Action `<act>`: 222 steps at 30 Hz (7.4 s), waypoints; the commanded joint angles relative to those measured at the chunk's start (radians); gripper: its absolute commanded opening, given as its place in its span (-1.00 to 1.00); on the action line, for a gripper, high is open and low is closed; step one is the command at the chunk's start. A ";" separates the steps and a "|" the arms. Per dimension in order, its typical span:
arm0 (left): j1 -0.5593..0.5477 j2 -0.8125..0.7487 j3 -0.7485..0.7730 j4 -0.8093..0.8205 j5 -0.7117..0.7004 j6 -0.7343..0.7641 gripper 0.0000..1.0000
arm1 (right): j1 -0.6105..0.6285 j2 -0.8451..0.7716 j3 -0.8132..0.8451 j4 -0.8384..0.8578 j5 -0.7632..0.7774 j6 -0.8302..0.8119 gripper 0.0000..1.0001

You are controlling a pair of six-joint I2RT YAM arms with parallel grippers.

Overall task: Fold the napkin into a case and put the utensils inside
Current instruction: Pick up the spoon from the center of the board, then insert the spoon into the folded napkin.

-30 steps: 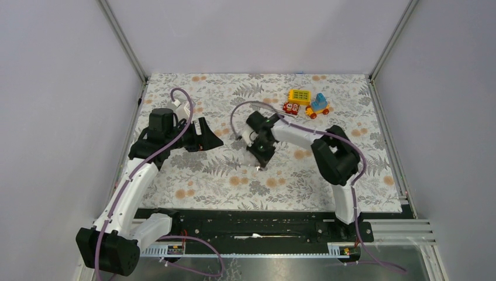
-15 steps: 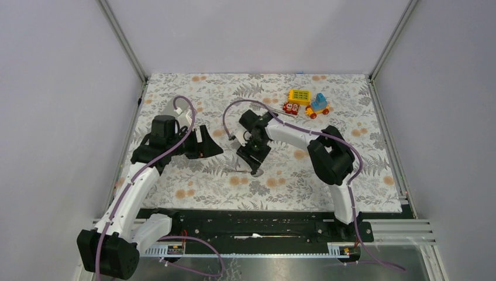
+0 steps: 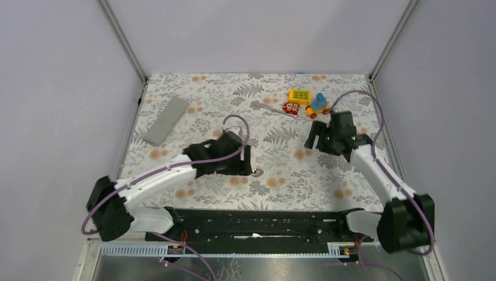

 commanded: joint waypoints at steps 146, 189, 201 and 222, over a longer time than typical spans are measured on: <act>0.594 1.179 1.207 -0.023 -1.044 0.289 -1.00 | 0.361 0.589 0.254 0.273 -0.277 0.159 0.98; 0.649 1.238 1.065 -0.158 -1.156 0.184 -1.00 | 0.364 0.574 0.234 0.248 -0.272 0.130 0.99; 0.657 1.253 1.038 -0.055 -1.103 0.257 -1.00 | 0.367 0.557 0.225 0.242 -0.258 0.133 0.99; 0.659 0.874 0.960 -0.103 -0.711 0.225 -0.04 | 0.357 0.411 0.271 0.098 0.056 -0.025 0.99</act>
